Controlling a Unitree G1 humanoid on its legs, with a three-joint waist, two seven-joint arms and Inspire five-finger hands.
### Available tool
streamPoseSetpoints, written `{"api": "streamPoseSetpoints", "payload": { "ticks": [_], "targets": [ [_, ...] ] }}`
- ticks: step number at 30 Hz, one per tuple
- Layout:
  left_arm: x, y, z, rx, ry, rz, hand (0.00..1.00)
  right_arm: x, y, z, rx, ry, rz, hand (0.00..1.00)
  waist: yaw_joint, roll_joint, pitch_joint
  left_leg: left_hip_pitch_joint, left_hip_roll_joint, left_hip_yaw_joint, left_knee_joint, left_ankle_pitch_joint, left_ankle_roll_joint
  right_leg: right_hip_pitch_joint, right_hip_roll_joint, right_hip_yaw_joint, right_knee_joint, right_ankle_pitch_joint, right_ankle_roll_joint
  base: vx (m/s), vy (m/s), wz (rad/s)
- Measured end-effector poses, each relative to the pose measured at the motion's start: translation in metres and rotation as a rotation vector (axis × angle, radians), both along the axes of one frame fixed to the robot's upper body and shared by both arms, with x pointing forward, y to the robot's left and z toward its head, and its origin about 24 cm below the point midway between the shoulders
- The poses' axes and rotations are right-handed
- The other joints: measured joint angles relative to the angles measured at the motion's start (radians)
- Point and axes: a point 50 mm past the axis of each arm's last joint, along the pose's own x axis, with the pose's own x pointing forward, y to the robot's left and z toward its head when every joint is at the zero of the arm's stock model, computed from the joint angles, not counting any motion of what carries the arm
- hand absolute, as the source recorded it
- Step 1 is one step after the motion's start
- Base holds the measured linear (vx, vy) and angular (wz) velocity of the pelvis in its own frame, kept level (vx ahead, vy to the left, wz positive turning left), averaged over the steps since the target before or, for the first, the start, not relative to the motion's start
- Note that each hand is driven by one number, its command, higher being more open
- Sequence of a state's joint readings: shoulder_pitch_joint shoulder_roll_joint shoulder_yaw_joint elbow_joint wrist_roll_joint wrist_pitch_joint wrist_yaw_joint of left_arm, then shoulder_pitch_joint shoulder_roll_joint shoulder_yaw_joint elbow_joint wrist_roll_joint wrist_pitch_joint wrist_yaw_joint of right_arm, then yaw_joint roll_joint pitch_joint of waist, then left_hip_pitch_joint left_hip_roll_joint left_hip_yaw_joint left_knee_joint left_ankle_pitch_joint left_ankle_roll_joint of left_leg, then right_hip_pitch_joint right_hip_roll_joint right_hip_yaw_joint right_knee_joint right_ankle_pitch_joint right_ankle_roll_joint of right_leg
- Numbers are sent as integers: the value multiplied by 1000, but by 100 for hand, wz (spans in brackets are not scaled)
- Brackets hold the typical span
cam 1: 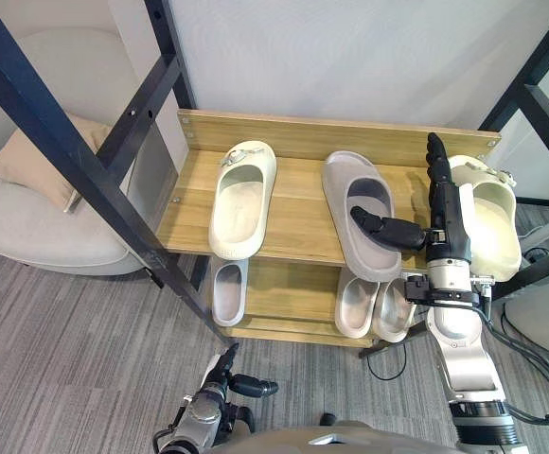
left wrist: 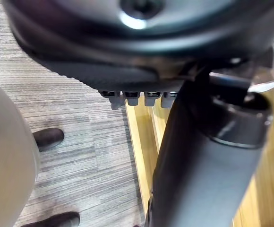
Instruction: Organize the slippers on the shoe rack
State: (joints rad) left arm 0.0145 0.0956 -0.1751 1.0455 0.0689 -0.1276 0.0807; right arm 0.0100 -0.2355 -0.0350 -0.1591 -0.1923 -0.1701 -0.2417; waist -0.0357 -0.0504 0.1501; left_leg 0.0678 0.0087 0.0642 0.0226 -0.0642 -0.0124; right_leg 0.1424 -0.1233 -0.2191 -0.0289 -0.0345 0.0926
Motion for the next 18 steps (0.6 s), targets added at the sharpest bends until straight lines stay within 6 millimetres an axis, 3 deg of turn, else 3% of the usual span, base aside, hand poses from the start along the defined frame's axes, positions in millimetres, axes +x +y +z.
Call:
{"api": "streamPoseSetpoints", "payload": {
  "ticks": [17,18],
  "targets": [
    [-5,9,-1,11,13,19,100,8,0,0,-3,24,50,100,2,9,2,-2,-3,-2,5,0,1,-1,-2,0,0,0,1,-10,-2,0],
    [-5,10,-1,13,14,19,100,11,-1,0,-16,28,52,0,2,10,2,-3,-4,-4,6,1,1,-1,-3,0,0,0,1,-3,-2,4]
  ]
}}
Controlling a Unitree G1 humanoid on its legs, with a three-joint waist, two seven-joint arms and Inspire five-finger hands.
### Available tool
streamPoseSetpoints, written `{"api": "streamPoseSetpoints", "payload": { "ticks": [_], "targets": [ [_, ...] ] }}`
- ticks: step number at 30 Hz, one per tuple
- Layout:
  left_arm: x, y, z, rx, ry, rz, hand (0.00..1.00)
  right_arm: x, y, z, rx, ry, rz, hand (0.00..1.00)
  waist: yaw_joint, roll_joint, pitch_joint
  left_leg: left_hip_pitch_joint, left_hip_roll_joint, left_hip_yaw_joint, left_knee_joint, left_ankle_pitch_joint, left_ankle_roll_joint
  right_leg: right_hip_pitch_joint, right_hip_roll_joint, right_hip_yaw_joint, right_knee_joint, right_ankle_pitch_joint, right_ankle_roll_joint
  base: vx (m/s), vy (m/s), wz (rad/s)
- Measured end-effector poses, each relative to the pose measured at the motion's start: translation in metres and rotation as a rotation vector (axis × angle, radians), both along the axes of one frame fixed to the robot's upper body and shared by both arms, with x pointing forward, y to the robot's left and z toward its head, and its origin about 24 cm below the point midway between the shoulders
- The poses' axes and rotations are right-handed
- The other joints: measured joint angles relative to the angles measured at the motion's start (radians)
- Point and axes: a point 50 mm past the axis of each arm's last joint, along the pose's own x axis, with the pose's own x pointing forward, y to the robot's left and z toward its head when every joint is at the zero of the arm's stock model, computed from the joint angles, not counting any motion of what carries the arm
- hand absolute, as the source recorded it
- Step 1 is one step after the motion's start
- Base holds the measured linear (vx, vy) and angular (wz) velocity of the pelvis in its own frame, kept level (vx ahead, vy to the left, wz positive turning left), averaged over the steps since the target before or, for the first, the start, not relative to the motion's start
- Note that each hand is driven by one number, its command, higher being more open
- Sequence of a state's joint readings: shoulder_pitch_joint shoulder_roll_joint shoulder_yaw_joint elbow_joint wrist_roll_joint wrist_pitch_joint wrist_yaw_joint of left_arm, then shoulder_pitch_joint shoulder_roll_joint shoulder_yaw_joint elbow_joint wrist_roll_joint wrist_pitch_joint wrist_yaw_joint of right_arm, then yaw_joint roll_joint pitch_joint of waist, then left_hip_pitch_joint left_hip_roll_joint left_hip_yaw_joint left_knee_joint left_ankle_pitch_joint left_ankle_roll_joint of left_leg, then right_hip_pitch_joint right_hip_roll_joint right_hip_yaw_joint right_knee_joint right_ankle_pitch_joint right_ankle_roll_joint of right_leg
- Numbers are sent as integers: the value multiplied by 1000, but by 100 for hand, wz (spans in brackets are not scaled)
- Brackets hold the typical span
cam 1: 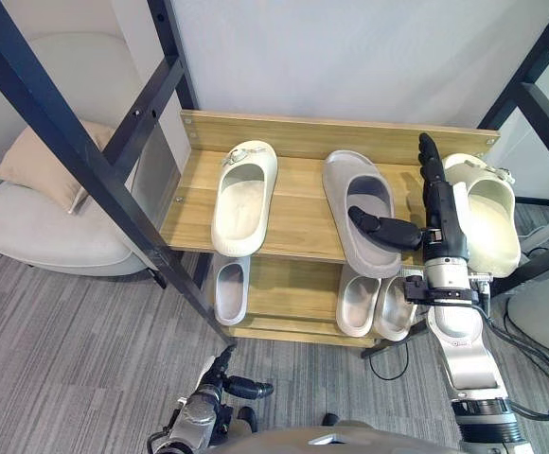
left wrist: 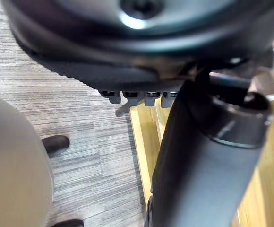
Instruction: Organize the slippers on the shoe rack
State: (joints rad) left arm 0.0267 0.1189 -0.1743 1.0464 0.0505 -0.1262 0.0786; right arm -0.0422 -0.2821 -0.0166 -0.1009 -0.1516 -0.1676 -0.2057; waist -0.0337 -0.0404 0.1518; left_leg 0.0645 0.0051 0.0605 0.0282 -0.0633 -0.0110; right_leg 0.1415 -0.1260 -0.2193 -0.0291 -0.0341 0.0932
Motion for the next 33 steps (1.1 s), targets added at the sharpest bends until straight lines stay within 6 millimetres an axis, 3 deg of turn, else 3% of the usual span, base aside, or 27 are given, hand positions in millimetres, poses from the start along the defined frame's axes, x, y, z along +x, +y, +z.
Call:
{"api": "streamPoseSetpoints", "payload": {
  "ticks": [10,17,26,33],
  "targets": [
    [-2,4,0,2,8,13,100,25,8,-1,15,43,85,0,4,2,0,-11,-3,-18,3,4,4,0,-1,-18,-2,0,0,-5,-2,5],
    [-3,5,0,-1,9,24,100,34,5,11,-3,4,80,0,5,4,2,-13,-8,-24,-4,10,6,0,-5,-27,-5,1,0,-10,0,2],
    [-2,5,0,-1,8,28,100,32,7,12,-1,-3,86,0,5,4,2,-12,-7,-25,-4,11,6,3,-5,-28,-8,1,0,0,0,0],
    [-3,7,0,-5,7,63,100,10,18,19,39,-56,132,0,5,5,4,1,-7,-42,1,10,6,21,-7,-34,-1,1,0,1,-5,5]
  ]
}}
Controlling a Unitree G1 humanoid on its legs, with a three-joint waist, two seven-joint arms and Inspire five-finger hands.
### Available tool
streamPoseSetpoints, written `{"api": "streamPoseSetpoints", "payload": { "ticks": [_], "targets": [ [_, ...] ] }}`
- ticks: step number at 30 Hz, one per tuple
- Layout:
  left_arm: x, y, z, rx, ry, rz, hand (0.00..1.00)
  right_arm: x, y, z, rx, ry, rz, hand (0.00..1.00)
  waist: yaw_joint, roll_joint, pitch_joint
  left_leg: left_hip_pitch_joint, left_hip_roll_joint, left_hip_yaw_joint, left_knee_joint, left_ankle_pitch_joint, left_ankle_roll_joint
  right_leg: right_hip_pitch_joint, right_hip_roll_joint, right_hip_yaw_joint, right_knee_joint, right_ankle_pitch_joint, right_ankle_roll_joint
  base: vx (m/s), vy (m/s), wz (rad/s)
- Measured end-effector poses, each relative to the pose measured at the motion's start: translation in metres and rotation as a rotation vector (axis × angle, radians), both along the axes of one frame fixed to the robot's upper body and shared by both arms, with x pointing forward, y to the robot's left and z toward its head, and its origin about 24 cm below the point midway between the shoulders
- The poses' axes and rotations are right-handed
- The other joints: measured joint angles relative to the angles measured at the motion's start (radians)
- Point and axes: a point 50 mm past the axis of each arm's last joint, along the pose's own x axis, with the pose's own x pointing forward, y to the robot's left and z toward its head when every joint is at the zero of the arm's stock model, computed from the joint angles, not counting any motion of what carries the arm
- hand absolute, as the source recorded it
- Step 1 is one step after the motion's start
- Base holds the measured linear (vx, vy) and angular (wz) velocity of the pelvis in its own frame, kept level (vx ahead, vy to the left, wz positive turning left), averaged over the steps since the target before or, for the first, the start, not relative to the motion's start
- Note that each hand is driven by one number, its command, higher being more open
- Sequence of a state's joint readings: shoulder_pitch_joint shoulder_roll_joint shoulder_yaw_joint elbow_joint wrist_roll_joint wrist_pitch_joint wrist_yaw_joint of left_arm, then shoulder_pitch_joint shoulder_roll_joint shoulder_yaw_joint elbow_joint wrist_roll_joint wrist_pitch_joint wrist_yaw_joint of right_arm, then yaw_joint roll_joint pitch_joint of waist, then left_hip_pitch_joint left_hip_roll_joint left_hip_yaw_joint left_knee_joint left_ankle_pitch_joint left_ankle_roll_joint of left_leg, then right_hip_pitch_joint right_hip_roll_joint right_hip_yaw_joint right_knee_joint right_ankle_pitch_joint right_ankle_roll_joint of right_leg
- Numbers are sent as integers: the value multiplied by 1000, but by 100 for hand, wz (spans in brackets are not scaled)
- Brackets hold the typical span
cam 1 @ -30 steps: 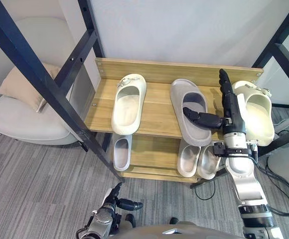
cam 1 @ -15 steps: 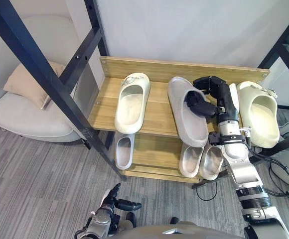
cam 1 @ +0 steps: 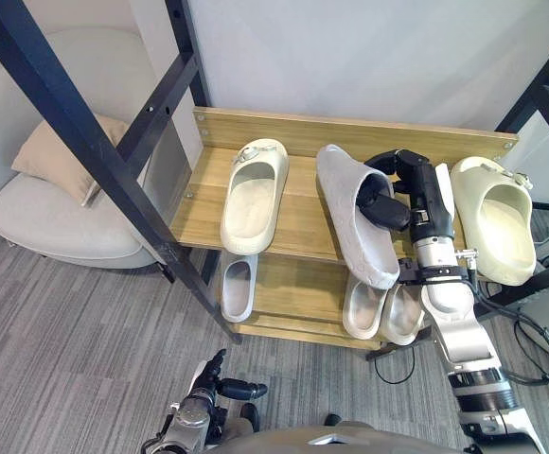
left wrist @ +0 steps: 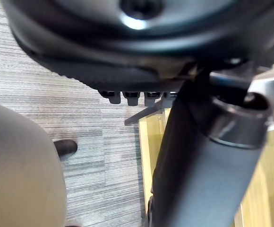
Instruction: Organize the slippers on the shoe rack
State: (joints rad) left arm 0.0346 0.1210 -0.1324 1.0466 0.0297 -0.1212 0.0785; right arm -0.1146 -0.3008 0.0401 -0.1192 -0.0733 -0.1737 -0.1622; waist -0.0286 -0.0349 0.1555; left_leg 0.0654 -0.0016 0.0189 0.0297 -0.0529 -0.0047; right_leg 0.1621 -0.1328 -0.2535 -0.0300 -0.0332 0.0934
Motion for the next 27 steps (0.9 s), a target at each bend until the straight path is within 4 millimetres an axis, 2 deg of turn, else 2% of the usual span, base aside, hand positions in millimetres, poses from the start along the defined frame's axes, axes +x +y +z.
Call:
{"api": "streamPoseSetpoints", "payload": {
  "ticks": [5,8,11,18,20,25,27],
  "targets": [
    [0,-2,0,-6,0,-1,100,-19,14,34,142,-171,130,0,-1,11,12,31,1,-2,9,-8,2,31,-5,1,8,-2,-2,-32,5,0],
    [0,-2,0,-7,0,-2,100,-31,19,42,225,-220,217,0,-1,13,13,34,0,-2,11,-8,2,33,-6,3,11,-3,-2,-59,9,-3],
    [0,-3,0,-16,2,-7,100,-42,26,41,322,-214,325,0,-2,16,11,37,-2,-1,14,-7,1,34,-9,6,15,-7,0,-46,-1,-3],
    [-2,-6,-1,-28,9,-18,100,-57,68,14,538,-15,689,0,-2,33,1,39,-3,-1,14,-4,-2,35,-6,7,20,-17,-2,0,0,0],
    [-3,-7,-1,-31,7,-30,100,-64,86,3,603,83,851,0,0,36,-2,40,-1,-3,14,-3,-3,37,-4,5,20,-18,-3,6,-18,3],
    [-3,-9,-3,-39,17,-50,100,-71,105,-26,636,284,987,0,5,31,-6,57,-5,-22,15,-3,-3,68,-3,-14,9,-18,-2,-10,-18,11],
    [0,-11,-2,-44,7,-74,100,-75,109,-40,603,381,1020,0,19,30,-5,50,-5,-33,15,2,-6,67,-2,-23,8,-19,-1,-32,-13,17]
  ]
}}
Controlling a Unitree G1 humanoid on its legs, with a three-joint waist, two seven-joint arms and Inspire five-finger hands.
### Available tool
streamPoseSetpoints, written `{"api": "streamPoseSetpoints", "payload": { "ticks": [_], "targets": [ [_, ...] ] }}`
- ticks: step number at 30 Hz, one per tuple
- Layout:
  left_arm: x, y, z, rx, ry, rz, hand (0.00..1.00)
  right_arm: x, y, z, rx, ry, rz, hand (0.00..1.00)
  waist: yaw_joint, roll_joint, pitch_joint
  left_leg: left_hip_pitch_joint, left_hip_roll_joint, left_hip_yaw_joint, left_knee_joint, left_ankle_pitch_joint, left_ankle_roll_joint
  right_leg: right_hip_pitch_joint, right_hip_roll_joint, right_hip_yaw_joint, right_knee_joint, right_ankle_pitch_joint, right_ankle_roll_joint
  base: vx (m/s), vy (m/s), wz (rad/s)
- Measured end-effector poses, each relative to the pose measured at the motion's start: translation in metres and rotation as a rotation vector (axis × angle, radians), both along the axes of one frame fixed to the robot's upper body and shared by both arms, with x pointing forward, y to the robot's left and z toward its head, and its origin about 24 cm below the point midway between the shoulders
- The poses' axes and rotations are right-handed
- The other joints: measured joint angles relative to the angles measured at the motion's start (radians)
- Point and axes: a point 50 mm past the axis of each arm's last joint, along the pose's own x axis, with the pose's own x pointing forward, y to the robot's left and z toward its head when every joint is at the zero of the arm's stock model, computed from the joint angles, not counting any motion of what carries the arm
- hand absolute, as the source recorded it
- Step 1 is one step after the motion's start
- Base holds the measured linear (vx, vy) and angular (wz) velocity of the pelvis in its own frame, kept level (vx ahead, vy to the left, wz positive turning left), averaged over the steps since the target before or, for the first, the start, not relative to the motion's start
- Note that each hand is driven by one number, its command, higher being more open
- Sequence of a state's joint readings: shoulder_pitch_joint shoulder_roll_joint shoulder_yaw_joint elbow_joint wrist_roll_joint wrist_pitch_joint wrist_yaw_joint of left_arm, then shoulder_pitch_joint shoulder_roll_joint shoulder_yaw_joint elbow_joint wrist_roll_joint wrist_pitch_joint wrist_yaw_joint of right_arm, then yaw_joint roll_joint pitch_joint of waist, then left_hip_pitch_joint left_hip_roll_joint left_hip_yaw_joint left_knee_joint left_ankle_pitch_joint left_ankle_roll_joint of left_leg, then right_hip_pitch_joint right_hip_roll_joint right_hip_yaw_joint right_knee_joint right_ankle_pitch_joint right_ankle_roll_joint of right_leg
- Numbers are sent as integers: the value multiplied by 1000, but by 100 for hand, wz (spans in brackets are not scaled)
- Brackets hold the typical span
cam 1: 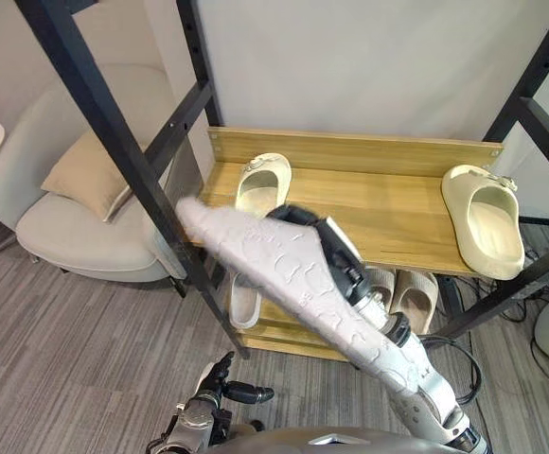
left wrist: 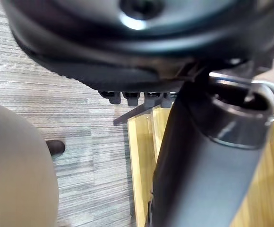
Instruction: Organize the slippers on the shoe rack
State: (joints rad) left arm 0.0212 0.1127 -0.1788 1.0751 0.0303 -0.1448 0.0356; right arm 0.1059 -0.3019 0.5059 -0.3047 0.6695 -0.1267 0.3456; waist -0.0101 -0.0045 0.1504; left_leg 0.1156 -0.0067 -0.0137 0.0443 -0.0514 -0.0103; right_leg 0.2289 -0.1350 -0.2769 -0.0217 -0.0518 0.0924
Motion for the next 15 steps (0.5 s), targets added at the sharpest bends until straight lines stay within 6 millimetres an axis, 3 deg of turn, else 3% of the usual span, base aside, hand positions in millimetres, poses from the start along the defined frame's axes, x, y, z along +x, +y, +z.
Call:
{"api": "streamPoseSetpoints", "payload": {
  "ticks": [3,8,11,13,14,15],
  "targets": [
    [2,0,1,-8,-6,-10,100,-5,-2,-18,-104,46,50,0,8,0,1,-22,-5,-33,2,11,-2,-3,0,-32,0,-2,3,-38,-22,30],
    [6,3,3,-19,-25,-2,100,-4,-14,-30,-310,-6,47,0,14,6,17,-110,-7,-80,41,17,-4,-65,-2,-76,41,-19,0,-54,-1,32],
    [24,1,9,-33,-77,9,100,9,-21,-33,-448,-69,7,0,32,25,90,-212,1,-108,148,1,-10,-154,-7,-92,158,-54,-15,-99,3,26],
    [44,-2,18,-55,-143,28,100,27,-27,-26,-558,-165,-53,0,40,40,171,-300,-1,-131,256,-27,-18,-255,-33,-106,324,-120,-25,-196,1,29],
    [45,-2,18,-57,-147,29,100,28,-27,-26,-563,-169,-56,0,40,41,174,-305,-1,-132,262,-28,-18,-261,-35,-106,333,-124,-26,-277,-6,14],
    [56,-3,24,-64,-187,42,100,38,-31,-20,-623,-233,-99,0,52,44,203,-379,-9,-134,330,-44,-23,-346,-58,-103,440,-166,-32,-274,-30,12]
  ]
}}
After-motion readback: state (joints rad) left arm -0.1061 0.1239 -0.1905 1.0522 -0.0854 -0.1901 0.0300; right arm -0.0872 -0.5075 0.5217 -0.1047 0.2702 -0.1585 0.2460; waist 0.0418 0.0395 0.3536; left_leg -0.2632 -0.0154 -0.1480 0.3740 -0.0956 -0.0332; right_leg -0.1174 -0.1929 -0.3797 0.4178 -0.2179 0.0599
